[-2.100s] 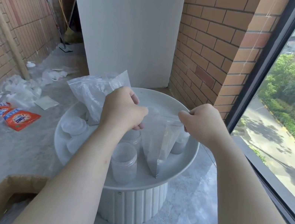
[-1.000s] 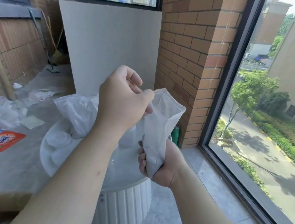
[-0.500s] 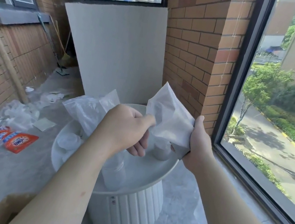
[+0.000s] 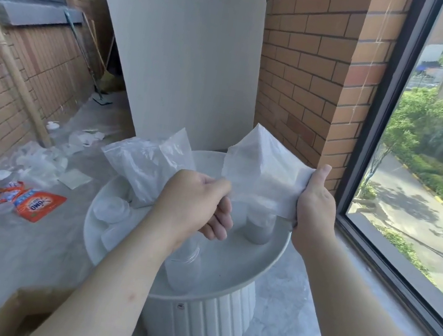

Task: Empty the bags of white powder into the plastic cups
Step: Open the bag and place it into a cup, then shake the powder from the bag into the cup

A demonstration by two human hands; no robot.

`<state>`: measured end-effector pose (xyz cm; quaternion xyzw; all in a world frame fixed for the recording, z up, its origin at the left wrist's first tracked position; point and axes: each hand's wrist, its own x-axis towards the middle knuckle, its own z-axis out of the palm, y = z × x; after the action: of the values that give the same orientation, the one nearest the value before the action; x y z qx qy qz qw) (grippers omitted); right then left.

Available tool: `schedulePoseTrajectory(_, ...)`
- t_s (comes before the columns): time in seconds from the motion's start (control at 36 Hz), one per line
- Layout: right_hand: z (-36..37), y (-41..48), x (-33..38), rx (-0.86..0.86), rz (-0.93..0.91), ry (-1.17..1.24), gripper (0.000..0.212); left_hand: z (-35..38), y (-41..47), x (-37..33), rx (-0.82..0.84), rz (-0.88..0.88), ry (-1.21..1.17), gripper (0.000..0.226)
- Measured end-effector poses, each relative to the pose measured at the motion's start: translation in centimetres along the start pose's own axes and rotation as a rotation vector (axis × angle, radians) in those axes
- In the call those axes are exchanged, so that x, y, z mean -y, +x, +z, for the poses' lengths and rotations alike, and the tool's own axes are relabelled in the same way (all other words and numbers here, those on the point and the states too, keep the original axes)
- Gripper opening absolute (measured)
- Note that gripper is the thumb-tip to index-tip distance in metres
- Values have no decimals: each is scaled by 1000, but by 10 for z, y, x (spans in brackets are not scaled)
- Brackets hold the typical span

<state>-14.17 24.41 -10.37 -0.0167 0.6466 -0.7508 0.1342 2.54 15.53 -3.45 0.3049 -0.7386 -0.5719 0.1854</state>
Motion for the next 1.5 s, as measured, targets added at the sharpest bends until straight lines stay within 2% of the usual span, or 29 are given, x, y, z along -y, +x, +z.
schedulePoseTrajectory(0.11, 4, 2, 0, -15, -28, 9, 61, 13, 9, 15, -154, -38, -351, 44)
schedulePoseTrajectory(0.19, 7, 2, 1, -33, -110, -54, 62, 35, 2, 32, -259, -65, -598, 34)
schedulePoseTrajectory(0.33, 12, -6, -2, -29, -213, -127, 60, 74, -4, 59, -182, -56, -595, 11)
schedulePoseTrajectory(0.53, 10, -13, -8, 42, -288, -133, 59, 92, 7, 70, -73, -82, -803, 21)
schedulePoseTrajectory(0.64, 8, -11, -11, 60, -325, -139, 61, 99, 11, 73, -66, -93, -823, 26)
schedulePoseTrajectory(0.75, 4, -9, -12, 58, -366, -162, 57, 106, 14, 76, -57, -177, -858, 25)
schedulePoseTrajectory(0.97, 5, -11, -19, 79, -451, -267, 60, 108, 14, 78, 23, -230, -965, 39)
schedulePoseTrajectory(1.14, 11, -16, -24, 112, -453, -316, 49, 102, 15, 85, 21, -252, -1030, 36)
schedulePoseTrajectory(1.5, 14, -26, -23, 136, -516, -410, 52, 97, 18, 91, 20, -278, -1090, 31)
